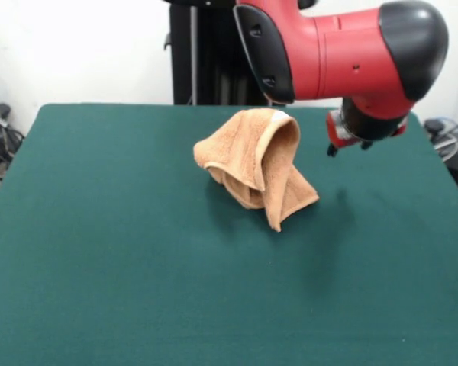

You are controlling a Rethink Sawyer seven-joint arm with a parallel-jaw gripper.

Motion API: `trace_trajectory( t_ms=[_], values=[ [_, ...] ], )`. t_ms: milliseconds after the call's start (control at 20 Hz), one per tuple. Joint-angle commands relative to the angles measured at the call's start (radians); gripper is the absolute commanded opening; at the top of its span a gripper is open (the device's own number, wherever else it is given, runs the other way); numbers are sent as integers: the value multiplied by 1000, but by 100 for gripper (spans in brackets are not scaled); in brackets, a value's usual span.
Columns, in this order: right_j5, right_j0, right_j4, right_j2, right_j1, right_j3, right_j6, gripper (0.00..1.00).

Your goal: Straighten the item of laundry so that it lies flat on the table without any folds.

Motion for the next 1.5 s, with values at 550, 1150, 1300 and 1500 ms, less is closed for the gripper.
trace_trajectory(
  t_ms=[550,1150,1300,1500],
  values=[
    [-326,-51,-17,171,17,-5,-11,100],
    [-347,-67,-13,176,8,10,11,100],
    [-324,-75,-10,178,9,-1,2,100],
    [-283,-87,-8,182,19,-32,-18,100]
  ],
)
